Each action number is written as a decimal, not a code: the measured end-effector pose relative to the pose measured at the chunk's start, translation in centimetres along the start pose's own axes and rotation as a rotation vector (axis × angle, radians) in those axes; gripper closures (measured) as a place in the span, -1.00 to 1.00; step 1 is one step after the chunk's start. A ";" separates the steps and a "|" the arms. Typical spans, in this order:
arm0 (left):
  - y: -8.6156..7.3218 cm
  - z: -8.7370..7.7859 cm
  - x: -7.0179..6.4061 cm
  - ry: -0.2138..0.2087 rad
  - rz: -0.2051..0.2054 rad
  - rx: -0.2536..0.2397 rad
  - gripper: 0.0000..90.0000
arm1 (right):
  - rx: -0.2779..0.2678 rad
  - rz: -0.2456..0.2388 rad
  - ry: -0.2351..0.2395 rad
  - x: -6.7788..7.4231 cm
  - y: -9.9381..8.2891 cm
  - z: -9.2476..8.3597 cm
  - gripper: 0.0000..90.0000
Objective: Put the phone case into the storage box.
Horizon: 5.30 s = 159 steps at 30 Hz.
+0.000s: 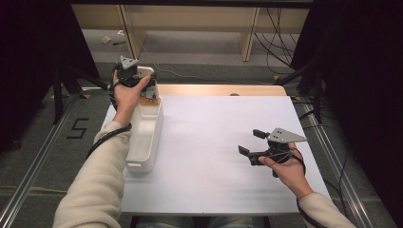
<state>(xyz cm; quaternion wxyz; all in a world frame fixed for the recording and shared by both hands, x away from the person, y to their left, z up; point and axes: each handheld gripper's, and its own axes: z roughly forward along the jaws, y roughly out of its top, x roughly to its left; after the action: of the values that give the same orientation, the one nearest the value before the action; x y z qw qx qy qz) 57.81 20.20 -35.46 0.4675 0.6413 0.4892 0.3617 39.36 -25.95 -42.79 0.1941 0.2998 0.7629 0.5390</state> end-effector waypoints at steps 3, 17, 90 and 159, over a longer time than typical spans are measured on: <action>-0.1 0.1 0.0 0.001 -0.002 0.005 -0.77 | 0.002 -0.002 0.000 0.0 0.0 0.0 -0.71; -0.3 0.6 -0.1 -0.001 -0.001 0.015 -0.77 | 0.005 -0.002 0.003 0.0 0.0 0.0 -0.71; -2.4 1.6 0.2 -0.007 -0.031 0.074 -0.78 | 0.009 -0.002 0.009 0.1 0.0 0.1 -0.69; -4.5 2.7 0.3 -0.018 -0.049 0.131 -0.79 | 0.013 -0.005 0.012 0.1 -0.1 0.2 -0.68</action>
<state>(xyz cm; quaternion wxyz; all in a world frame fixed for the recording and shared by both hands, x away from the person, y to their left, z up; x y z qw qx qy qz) 59.05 20.20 -40.56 0.4377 0.6616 0.5232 0.3113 39.34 -25.77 -42.93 0.1889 0.2958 0.7682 0.5355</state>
